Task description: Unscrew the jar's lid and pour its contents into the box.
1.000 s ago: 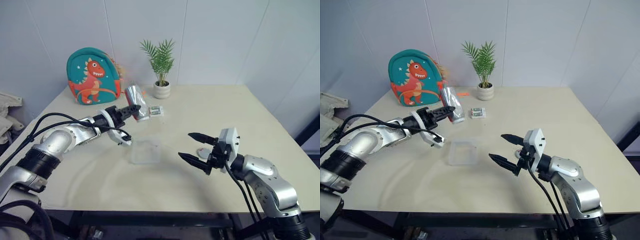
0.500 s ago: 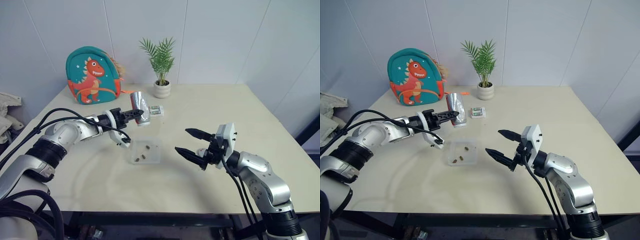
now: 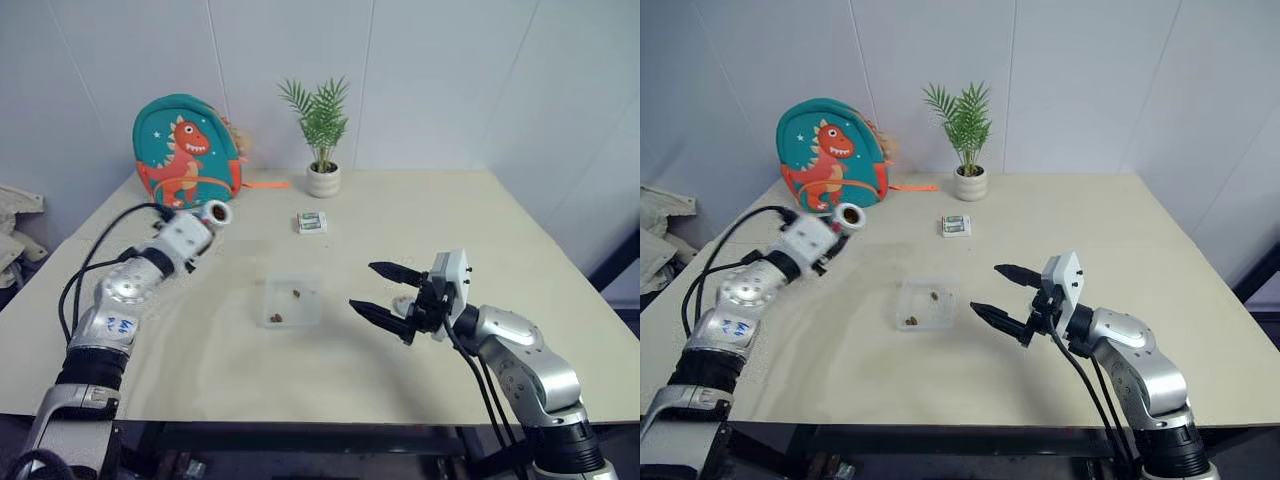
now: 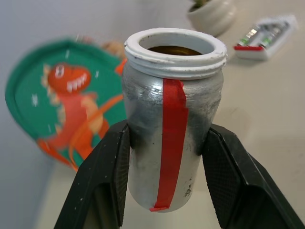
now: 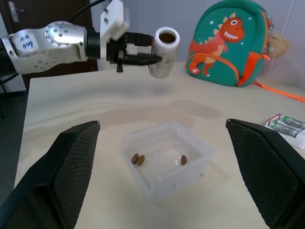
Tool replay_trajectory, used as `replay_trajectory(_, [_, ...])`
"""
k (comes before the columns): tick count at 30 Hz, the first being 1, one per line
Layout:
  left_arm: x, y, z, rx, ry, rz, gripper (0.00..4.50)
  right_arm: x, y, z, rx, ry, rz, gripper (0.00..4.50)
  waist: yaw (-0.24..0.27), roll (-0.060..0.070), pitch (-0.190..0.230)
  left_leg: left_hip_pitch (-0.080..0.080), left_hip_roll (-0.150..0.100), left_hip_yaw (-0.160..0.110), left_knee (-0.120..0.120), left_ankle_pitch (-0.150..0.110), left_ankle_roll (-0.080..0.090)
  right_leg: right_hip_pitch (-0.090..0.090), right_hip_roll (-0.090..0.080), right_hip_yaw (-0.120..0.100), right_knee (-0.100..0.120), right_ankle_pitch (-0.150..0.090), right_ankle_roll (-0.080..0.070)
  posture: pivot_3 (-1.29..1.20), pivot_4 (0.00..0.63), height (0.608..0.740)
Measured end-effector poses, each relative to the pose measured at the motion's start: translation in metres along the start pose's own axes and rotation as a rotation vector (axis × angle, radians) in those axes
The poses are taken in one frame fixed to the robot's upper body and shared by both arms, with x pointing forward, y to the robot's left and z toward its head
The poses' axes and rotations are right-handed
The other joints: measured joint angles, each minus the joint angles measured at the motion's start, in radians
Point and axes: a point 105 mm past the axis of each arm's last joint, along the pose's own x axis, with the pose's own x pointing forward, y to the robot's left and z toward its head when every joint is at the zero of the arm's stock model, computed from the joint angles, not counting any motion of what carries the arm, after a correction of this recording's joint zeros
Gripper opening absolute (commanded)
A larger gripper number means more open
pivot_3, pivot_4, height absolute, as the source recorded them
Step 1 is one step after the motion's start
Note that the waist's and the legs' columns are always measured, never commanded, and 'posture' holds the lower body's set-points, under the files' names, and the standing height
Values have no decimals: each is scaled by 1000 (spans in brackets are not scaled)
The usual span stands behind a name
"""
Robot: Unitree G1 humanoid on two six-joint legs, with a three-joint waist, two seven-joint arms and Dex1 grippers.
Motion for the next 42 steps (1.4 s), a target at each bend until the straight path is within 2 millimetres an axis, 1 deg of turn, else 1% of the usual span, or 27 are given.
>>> replay_trajectory(2, [-6, 8, -12, -203, 35, 36, 1875, 3, 3, 2, -8, 10, 37, 4478, 1, 0, 0, 0, 0, 0, 1, 0, 0, 1, 0, 0, 1, 0, 0, 0, 150, 740])
replay_trajectory(3, [-8, 8, -19, -260, 53, 44, 1875, 5, 4, 3, -12, 11, 55, 4478, 2, 0, 0, 1, 0, 0, 2, 1, 0, 1, 0, 0, 0, 1, 0, 0, 150, 740])
replay_trajectory(4, [-12, 6, -29, -354, 80, 52, 1875, 8, 6, 6, -21, 14, 84, 4478, 3, 0, 0, 0, 0, 0, 2, 1, 0, 1, 0, 0, -1, 2, 0, 0, 150, 740])
replay_trajectory(7, [-14, 2, -44, -462, 105, 58, 1875, 15, 7, 14, -47, 4, 127, 4478, 4, 0, 0, 0, 0, 0, 2, 3, 0, 2, 0, 0, -3, 4, -1, 0, 150, 740])
replay_trajectory(9, [-16, 2, -51, -466, 108, 68, 1875, 18, 8, 17, -61, 1, 151, 4478, 5, -1, 0, 0, 0, 0, 2, 3, 0, 2, 0, 0, -4, 4, -1, 0, 150, 740])
replay_trajectory(11, [-18, 5, -59, -470, 94, 91, 1875, 20, 8, 15, -53, 10, 167, 4478, 5, -1, 0, 0, 0, 0, 2, 3, 0, 2, 0, 0, -4, 4, -1, 0, 150, 740])
replay_trajectory(15, [-26, 3, -83, -522, 81, 136, 1875, 22, 9, 11, -41, 23, 191, 4478, 5, -1, 0, 0, 0, 0, 1, 3, 0, 1, 0, 0, -4, 4, -1, 0, 150, 740])
replay_trajectory(18, [-28, 3, -86, -521, 69, 138, 1875, 24, 9, 11, -45, 29, 198, 4478, 6, -1, 0, -1, 0, 0, 1, 3, 0, 1, 0, 0, -4, 4, -1, 0, 150, 740])
replay_trajectory(19, [-28, 3, -87, -519, 66, 138, 2434, 25, 9, 11, -47, 30, 205, 4500, 6, -1, 0, -1, 0, 0, 1, 3, 0, 1, 0, 0, -4, 4, -1, 0, 150, 740])
replay_trajectory(21, [-29, 3, -88, -520, 65, 137, 2873, 26, 11, 12, -50, 31, 219, 4500, 5, -1, 0, 0, 0, 0, 1, 3, 0, 1, 0, 0, -4, 4, -1, 0, 150, 740])
replay_trajectory(23, [-30, 3, -92, -529, 78, 140, 3453, 26, 11, 11, -48, 34, 225, 4500, 4, -1, 0, 0, 0, 0, 1, 3, 0, 1, 0, 0, -4, 4, -1, 0, 150, 740])
replay_trajectory(26, [-38, 2, -103, -533, 111, 155, 4319, 26, 11, 10, -45, 36, 228, 4500, 2, -1, 0, 0, 0, 0, 0, 3, -1, 1, 0, 0, -5, 4, -1, 0, 150, 740])
replay_trajectory(27, [-42, 3, -108, -534, 127, 167, 4484, 26, 11, 10, -44, 37, 229, 4500, 2, -1, 0, 0, 0, 0, -1, 3, -1, 1, 0, 0, -5, 4, -1, 0, 150, 740])
replay_trajectory(29, [-51, 5, -114, -539, 153, 185, 4484, 26, 12, 10, -44, 37, 233, 4500, 3, -1, 0, -1, 0, 0, -1, 2, -1, 1, 0, 0, -5, 4, -1, 0, 150, 740])
replay_trajectory(31, [-61, 7, -114, -516, 170, 182, 4484, 26, 12, 10, -44, 37, 236, 4500, 4, -1, 0, -1, 0, 0, -1, 2, -1, 1, 0, 0, -5, 4, -1, 0, 150, 740])
replay_trajectory(35, [-88, 11, -108, -440, 215, 163, 4484, 23, 11, 8, -47, 50, 240, 4500, 4, -1, 0, 0, 1, 0, -3, 2, -1, 1, 0, 0, -7, 4, -2, 0, 150, 740])
replay_trajectory(37, [-107, 12, -106, -400, 250, 150, 4484, 21, 11, 8, -54, 61, 243, 4500, 2, -1, 0, 0, 2, 0, -5, 2, -1, 0, 0, 0, -8, 4, -3, 0, 150, 740])
replay_trajectory(40, [-127, 14, -105, -390, 286, 143, 4484, 16, 8, 7, -65, 74, 239, 4500, 4, -1, -1, 0, 3, 0, -7, 2, -1, 0, 0, -1, -11, 3, -5, 0, 150, 740])
replay_trajectory(42, [-135, 13, -100, -370, 289, 113, 4484, 14, 6, 6, -64, 81, 237, 4500, 5, -1, -1, 0, 3, 0, -8, 2, -1, 0, 0, -1, -12, 2, -7, 0, 150, 740])
